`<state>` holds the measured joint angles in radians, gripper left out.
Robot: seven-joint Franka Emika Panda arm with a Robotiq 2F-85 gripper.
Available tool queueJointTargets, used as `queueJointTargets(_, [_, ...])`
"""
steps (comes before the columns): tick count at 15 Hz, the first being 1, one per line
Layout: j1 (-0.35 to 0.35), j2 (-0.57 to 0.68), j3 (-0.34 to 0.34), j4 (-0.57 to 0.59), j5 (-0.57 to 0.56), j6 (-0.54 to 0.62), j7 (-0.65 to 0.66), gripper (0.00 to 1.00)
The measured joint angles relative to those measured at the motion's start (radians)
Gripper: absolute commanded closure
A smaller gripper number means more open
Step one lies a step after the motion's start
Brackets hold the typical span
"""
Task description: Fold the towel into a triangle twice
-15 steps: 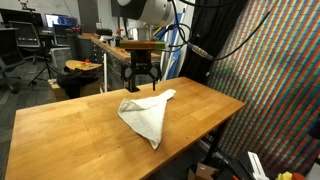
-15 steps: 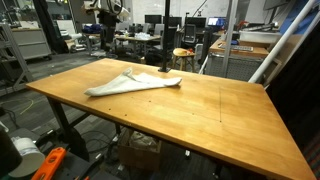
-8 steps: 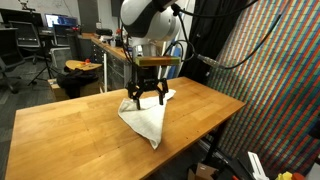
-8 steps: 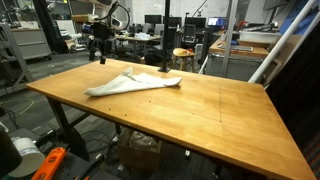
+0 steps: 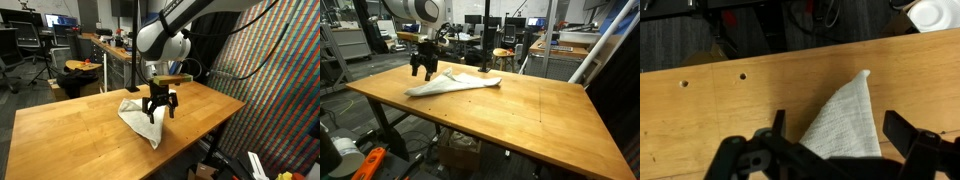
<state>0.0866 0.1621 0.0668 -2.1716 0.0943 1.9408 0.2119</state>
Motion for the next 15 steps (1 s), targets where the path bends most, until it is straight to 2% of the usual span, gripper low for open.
queueJointTargets(11, [0.045,-0.029,0.055,-0.170,0.139,0.135,0.068,0.00])
queueJointTargets(15, [0.065,-0.020,0.071,-0.196,0.176,0.235,0.127,0.00])
